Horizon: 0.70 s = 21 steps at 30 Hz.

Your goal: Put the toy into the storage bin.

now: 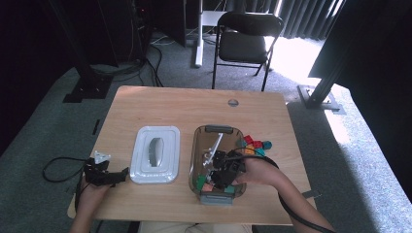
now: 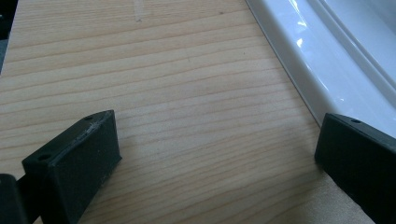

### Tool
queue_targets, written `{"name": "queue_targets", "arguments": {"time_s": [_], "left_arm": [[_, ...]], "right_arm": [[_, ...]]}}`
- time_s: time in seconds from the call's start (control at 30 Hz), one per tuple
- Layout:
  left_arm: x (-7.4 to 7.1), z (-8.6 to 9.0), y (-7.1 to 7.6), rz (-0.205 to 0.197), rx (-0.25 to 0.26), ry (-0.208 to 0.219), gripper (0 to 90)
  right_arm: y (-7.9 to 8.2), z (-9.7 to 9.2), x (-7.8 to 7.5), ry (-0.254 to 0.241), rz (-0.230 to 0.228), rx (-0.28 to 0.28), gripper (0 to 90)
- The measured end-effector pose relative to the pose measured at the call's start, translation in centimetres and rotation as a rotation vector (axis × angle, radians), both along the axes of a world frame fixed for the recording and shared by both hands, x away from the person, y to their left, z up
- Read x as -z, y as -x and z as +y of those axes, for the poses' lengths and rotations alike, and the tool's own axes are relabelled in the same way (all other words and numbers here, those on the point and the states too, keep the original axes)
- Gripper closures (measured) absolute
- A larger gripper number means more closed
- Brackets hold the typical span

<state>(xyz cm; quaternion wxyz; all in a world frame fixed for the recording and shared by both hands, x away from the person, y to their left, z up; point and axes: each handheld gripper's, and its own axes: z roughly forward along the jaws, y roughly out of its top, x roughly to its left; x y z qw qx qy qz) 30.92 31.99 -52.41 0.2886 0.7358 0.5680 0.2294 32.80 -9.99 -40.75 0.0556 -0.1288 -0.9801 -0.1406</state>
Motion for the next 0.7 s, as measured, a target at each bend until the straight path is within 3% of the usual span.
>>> {"name": "queue_targets", "arguments": {"time_s": [0.3, 0.4, 0.57, 0.7], "left_arm": [[0.0, 0.0, 0.0, 0.001, 0.000, 0.000, 0.5], [0.0, 0.0, 0.0, 0.001, 0.000, 0.000, 0.5], [0.0, 0.0, 0.0, 0.001, 0.000, 0.000, 0.5], [0.0, 0.0, 0.0, 0.001, 0.000, 0.000, 0.5]], "right_arm": [[-0.6, -2.3, -1.5, -0.125, -0.036, 0.122, 39.0], [-0.6, -2.8, -1.9, -0.142, -0.037, 0.142, 37.8], [-0.5, -4.6, -3.0, -0.210, -0.088, 0.197, 36.5], [-0.6, -5.8, -3.8, -0.254, -0.102, 0.245, 34.8]]}}
